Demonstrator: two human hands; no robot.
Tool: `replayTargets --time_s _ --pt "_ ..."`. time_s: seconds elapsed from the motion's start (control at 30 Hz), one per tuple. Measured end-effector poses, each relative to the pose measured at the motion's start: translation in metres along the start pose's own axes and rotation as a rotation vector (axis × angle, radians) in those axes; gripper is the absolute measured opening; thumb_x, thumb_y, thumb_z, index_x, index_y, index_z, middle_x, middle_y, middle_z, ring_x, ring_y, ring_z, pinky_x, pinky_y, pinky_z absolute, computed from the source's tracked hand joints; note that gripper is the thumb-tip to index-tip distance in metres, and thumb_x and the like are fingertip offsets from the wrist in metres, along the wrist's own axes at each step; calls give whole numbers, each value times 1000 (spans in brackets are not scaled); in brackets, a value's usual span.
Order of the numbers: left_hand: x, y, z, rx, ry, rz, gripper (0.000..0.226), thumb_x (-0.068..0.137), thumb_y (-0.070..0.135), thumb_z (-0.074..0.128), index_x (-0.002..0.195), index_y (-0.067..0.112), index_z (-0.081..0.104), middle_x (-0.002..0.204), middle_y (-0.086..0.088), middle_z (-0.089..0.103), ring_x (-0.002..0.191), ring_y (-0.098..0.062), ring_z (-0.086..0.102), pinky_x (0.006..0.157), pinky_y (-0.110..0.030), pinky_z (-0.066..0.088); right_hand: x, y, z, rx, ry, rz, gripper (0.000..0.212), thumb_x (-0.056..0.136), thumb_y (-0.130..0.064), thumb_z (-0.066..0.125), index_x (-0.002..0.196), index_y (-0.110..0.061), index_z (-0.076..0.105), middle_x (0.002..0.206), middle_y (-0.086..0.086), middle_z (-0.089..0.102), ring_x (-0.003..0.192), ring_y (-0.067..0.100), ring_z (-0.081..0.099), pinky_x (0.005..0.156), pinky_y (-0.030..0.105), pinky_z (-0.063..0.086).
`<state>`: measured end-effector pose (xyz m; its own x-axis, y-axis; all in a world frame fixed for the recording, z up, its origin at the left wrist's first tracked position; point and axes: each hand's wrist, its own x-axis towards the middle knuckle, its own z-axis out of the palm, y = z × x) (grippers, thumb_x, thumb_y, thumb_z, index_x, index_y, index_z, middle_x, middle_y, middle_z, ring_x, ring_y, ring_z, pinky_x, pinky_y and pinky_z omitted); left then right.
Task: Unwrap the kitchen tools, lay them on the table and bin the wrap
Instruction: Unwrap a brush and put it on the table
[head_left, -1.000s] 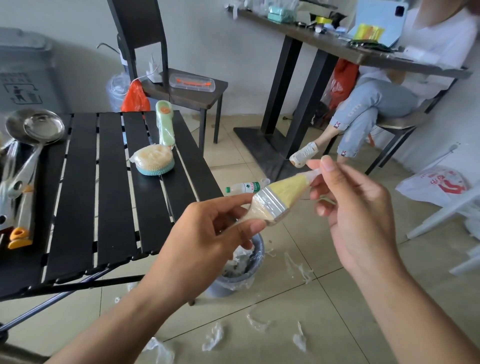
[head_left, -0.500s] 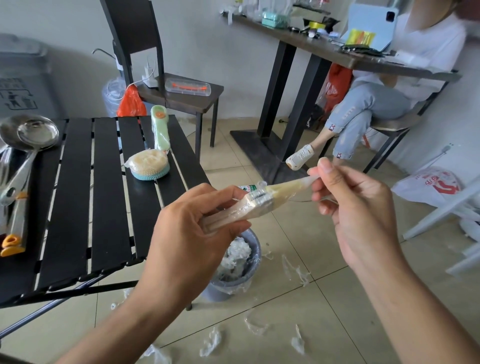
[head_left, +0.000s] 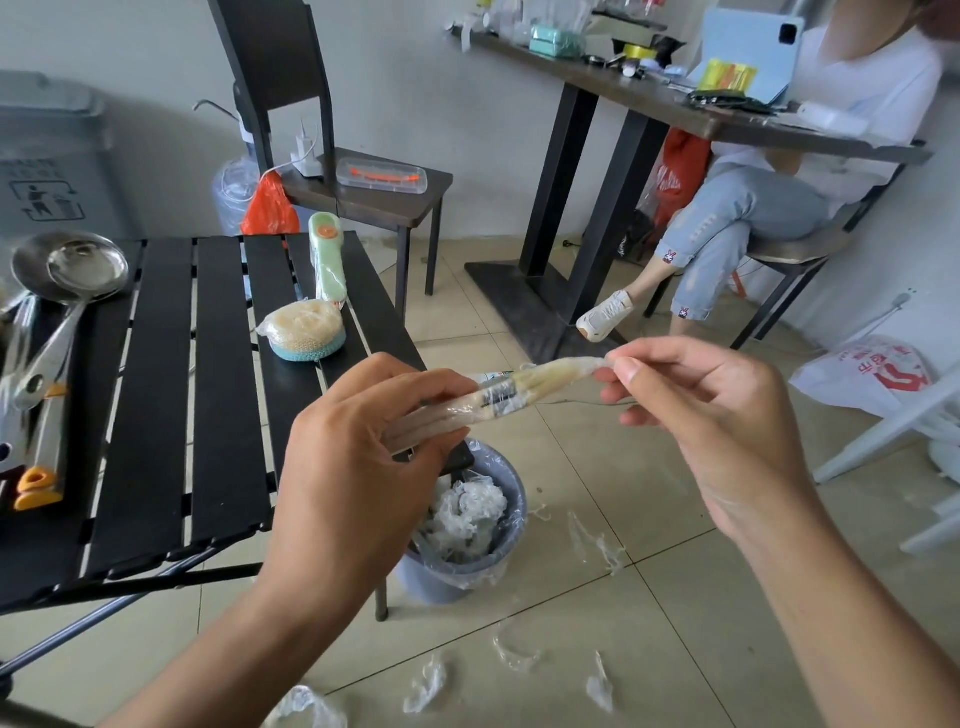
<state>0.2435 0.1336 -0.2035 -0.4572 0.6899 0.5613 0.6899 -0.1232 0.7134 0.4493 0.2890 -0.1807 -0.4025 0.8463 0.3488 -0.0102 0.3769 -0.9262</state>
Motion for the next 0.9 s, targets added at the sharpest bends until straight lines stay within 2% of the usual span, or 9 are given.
replayTargets --time_s 0.17,0.33,0.47,0.57,0.67,0.77,0.8,0.83,0.9 --pt "1 0 -1 33 -7 18 36 78 1 92 105 23 84 97 13 72 89 -10 71 73 -30 60 0 2 -3 -253 40 -72 7 89 -23 76 93 -28 81 90 -5 82 84 19 79 74 31 62" --pt "-1 0 1 86 -35 27 36 79 0 91 107 22 85 98 11 72 91 -13 72 75 -37 63 2 0 -6 -405 64 -129 16 89 -11 80 84 -27 78 84 -16 80 78 4 75 71 8 51" --pt "-1 2 1 55 -102 10 31 84 18 89 113 26 83 95 16 72 87 -6 70 72 -25 57 6 1 -12 -444 120 -117 19 87 -8 79 83 -26 78 81 -15 79 73 3 74 69 8 50" --pt "-2 2 2 -90 -238 -132 15 92 42 78 105 36 83 81 14 74 70 -7 71 58 -24 55 8 6 -12 -428 175 -82 17 90 -10 76 86 -26 77 80 -10 79 74 10 75 68 19 58" --pt "-4 2 4 -188 -313 -249 30 97 56 64 93 32 81 74 5 75 49 -10 63 48 -23 50 5 6 -3 -167 100 54 5 99 -16 74 105 -15 73 91 1 81 79 18 79 64 27 61" --pt "-4 4 5 -290 -354 -328 32 98 55 61 90 31 80 70 7 75 42 -6 55 46 -15 42 -4 1 11 266 -94 315 71 79 -44 92 132 -10 60 108 10 81 89 24 78 62 26 59" --pt "-5 5 5 -321 -367 -341 32 100 53 60 90 30 80 67 7 74 41 -7 53 46 -16 41 -7 0 17 327 -154 383 82 71 -46 97 135 -11 60 111 11 80 91 24 78 61 25 58" --pt "-5 6 5 -343 -381 -344 31 101 51 59 91 30 80 66 6 73 40 -9 53 45 -16 41 -10 0 22 359 -212 414 80 70 -43 98 135 -12 62 112 11 79 91 24 78 60 24 58" --pt "-6 6 4 -406 -400 -354 31 104 46 57 94 28 81 67 8 73 41 -9 55 45 -16 42 -12 -1 32 381 -261 424 57 76 -35 93 125 -12 73 111 14 78 86 24 77 59 23 57"
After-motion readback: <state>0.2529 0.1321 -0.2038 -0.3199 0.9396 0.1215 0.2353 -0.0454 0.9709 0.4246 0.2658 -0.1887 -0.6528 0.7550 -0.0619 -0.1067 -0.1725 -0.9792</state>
